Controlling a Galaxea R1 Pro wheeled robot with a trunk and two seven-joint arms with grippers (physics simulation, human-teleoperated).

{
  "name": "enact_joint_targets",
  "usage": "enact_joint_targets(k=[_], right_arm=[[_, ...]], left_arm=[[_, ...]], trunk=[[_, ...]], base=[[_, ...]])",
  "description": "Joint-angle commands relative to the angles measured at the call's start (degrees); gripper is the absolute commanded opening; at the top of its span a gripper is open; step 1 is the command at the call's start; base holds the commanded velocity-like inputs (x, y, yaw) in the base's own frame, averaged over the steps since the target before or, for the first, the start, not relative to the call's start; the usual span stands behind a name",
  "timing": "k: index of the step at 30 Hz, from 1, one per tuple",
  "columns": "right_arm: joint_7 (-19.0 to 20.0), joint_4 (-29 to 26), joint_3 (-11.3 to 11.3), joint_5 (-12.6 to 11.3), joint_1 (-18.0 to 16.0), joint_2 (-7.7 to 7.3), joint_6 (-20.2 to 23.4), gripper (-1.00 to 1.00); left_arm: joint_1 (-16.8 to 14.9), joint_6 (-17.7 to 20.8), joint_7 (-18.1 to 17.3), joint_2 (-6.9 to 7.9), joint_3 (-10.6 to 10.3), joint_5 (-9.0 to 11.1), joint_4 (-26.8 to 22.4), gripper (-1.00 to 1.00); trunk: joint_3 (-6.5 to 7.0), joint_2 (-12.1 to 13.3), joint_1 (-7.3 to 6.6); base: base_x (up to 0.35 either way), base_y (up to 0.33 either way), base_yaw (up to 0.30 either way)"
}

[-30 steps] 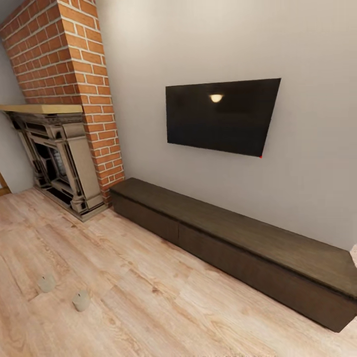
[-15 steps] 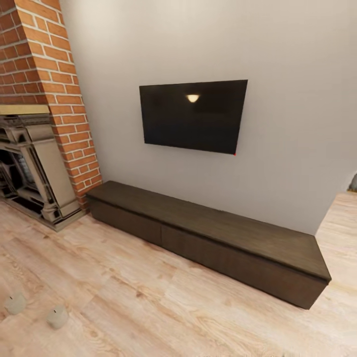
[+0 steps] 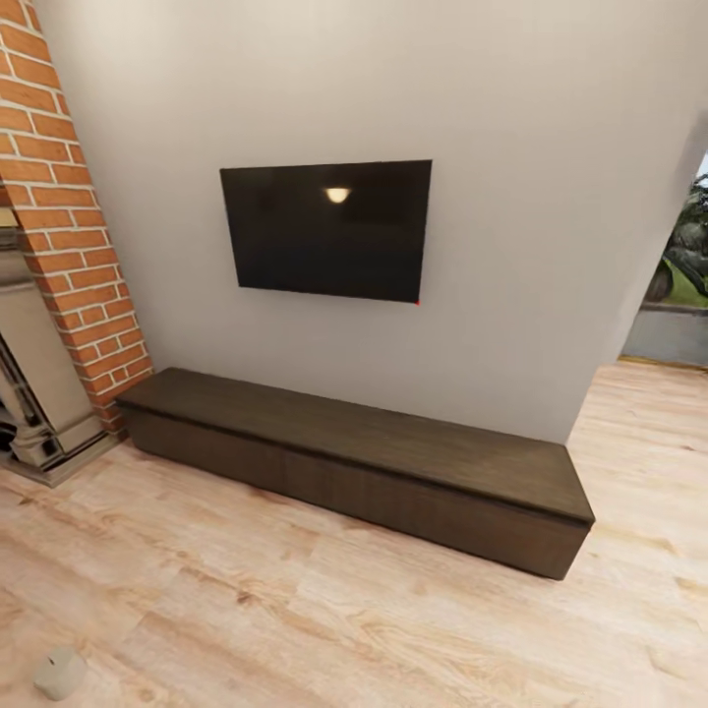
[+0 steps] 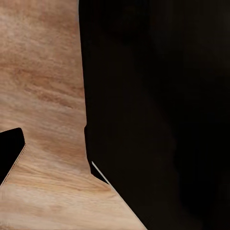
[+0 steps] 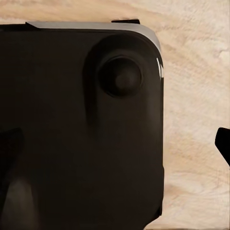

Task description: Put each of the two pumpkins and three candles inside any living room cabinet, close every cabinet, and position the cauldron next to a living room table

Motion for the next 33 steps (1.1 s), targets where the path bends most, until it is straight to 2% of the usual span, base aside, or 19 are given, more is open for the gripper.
enact_joint_targets(k=[1,10,18,33], right_arm=[[0.02,0.11,0.00,-0.25,-0.05,0.00,-0.14,1.00],[0.02,0.06,0.03,-0.35,-0.05,0.00,-0.54,1.00],[0.02,0.03,0.00,-0.38,-0.05,0.00,-0.55,1.00],[0.02,0.01,-0.01,-0.47,-0.05,0.05,-0.61,1.00]], left_arm=[[0.04,-0.08,-0.01,0.00,-0.03,-0.06,-0.10,1.00],[0.04,-0.08,-0.01,0.06,-0.03,-0.06,-0.10,1.00],[0.04,-0.08,-0.01,0.12,0.04,-0.06,-0.10,1.00],[0.04,-0.17,-0.01,0.20,0.06,-0.06,-0.10,1.00]], trunk=[[-0.04,-0.02,0.00],[-0.04,-0.02,0.00],[-0.04,-0.02,0.00],[-0.04,-0.02,0.00]], base=[[0.000,0.000,-0.279],[0.000,0.015,-0.279],[0.034,0.144,-0.279],[0.244,0.154,-0.281]])
